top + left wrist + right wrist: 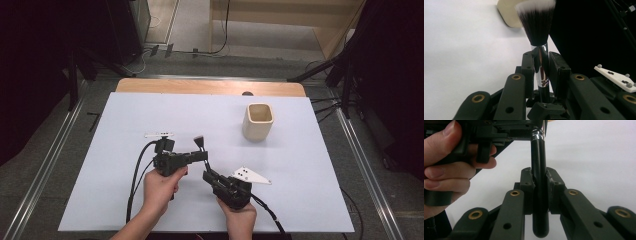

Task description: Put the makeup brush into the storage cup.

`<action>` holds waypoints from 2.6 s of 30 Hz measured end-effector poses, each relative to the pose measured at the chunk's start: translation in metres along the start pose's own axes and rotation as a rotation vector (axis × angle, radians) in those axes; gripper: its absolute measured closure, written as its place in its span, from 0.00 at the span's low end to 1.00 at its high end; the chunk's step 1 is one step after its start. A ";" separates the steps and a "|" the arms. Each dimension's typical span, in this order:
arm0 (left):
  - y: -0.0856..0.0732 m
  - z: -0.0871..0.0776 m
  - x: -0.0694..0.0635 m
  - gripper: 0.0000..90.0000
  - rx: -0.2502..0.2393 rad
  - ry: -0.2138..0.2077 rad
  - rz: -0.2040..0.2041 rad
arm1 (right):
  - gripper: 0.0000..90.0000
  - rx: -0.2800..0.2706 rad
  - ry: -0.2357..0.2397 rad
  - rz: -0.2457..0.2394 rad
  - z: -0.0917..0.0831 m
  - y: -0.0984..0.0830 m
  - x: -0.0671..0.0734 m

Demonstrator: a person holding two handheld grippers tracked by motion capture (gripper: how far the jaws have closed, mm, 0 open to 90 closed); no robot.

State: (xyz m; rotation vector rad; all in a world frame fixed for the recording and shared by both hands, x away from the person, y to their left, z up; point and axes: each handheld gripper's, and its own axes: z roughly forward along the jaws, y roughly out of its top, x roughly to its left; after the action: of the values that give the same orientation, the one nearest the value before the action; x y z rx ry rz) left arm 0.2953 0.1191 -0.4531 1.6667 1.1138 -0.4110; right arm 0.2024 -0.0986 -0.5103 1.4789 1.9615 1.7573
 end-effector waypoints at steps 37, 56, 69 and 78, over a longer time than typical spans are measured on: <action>0.003 0.000 0.001 0.87 0.075 0.066 0.093 | 0.31 0.273 0.080 -0.046 0.015 0.033 -0.001; 0.004 0.006 0.010 0.87 0.172 0.081 0.125 | 0.30 0.407 0.165 -0.169 0.003 0.047 -0.021; 0.006 0.005 0.017 0.87 0.205 -0.011 0.172 | 0.33 0.388 0.281 -0.175 0.007 0.047 -0.032; 0.003 0.011 0.014 0.87 0.228 -0.121 0.228 | 0.43 0.366 0.315 -0.100 0.008 0.044 -0.038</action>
State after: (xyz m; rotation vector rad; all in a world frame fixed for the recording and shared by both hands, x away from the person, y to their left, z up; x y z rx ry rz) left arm 0.3081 0.1163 -0.4658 1.9179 0.7996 -0.4990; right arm 0.2519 -0.1263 -0.4958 1.2185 2.5811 1.7459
